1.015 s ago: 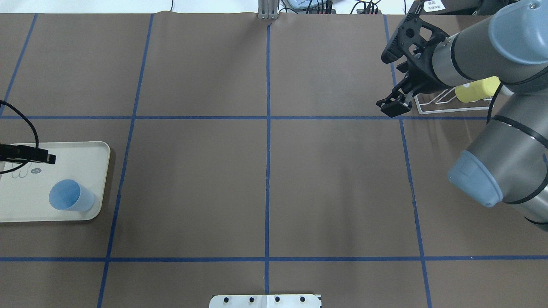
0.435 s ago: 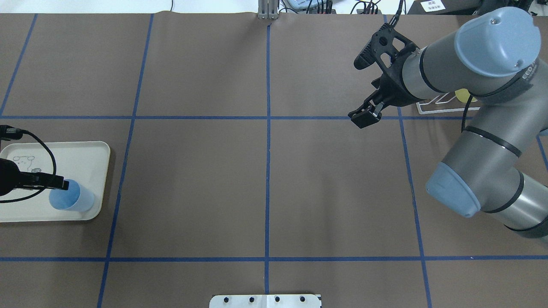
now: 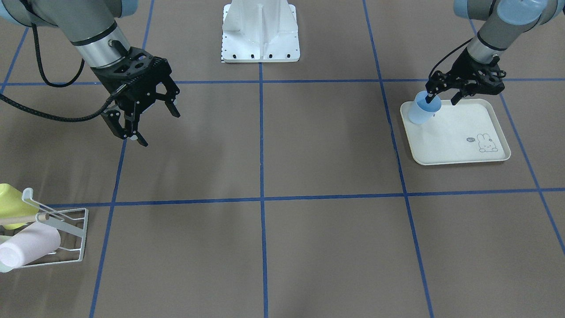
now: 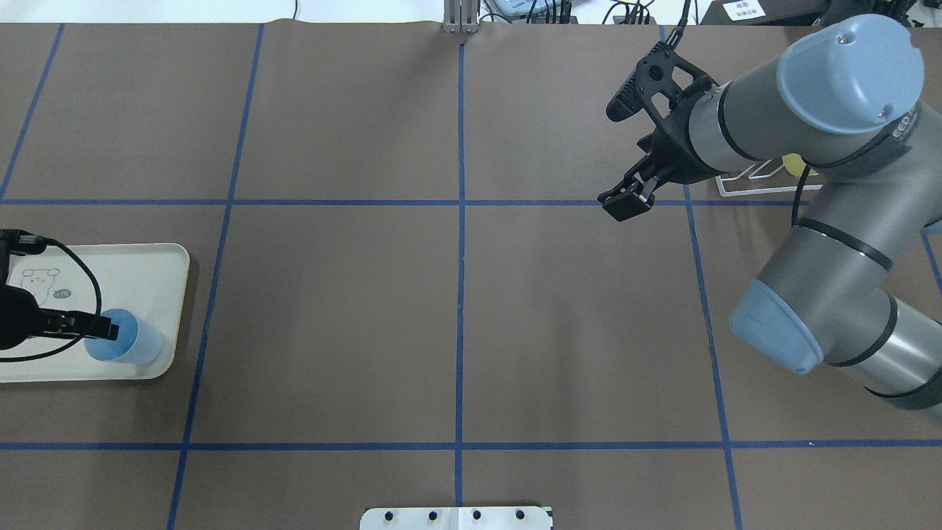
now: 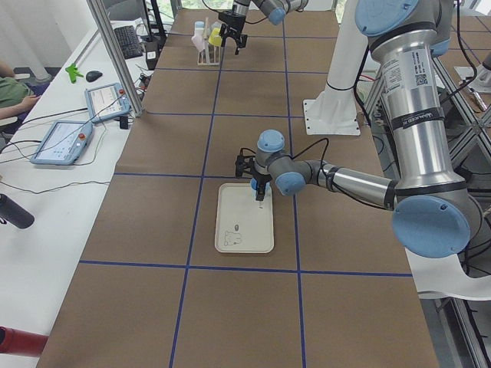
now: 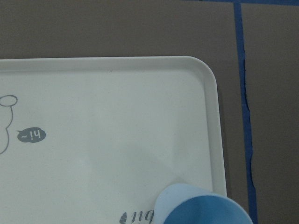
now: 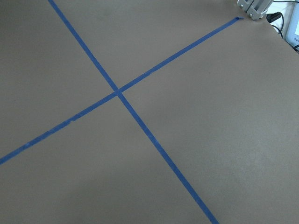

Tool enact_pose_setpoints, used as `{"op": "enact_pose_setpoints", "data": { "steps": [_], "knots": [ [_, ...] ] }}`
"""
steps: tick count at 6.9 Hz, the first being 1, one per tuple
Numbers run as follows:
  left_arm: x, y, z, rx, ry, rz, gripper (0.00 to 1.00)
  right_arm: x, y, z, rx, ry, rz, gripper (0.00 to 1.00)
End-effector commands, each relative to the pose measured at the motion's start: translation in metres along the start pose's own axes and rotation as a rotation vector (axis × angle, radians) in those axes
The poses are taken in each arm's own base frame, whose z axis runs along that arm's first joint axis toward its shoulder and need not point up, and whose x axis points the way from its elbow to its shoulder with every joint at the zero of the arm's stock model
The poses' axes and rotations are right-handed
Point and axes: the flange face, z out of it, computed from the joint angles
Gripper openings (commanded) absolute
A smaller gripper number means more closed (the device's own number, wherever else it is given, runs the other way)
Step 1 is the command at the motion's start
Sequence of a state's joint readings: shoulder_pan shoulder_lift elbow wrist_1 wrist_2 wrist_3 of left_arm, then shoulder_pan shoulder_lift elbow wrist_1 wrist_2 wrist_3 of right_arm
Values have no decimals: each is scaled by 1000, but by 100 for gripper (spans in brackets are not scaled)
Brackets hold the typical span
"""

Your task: Transfer IKEA cup to right arm and place on rack

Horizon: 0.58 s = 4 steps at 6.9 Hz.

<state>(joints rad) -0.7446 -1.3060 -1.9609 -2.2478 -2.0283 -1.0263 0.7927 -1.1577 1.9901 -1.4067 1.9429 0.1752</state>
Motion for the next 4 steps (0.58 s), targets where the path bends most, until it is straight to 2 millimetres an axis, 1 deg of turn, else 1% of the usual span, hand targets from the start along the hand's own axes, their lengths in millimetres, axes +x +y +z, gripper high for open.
{"op": "enact_pose_setpoints", "data": {
  "steps": [1,2,3,4],
  "knots": [
    [2,3,4,-6,-5,8,46,1,1,2,-3,2,0,99],
    [1,3,5,-6,-6,9,19,0,0,2,-1,0,-2,99],
    [1,3,5,-6,-8,7,0,0,0,2,-1,2,-4,99],
    [-1,3,4,-4,-9,4,0,0,0,1,1,1,-4,99]
  ]
}}
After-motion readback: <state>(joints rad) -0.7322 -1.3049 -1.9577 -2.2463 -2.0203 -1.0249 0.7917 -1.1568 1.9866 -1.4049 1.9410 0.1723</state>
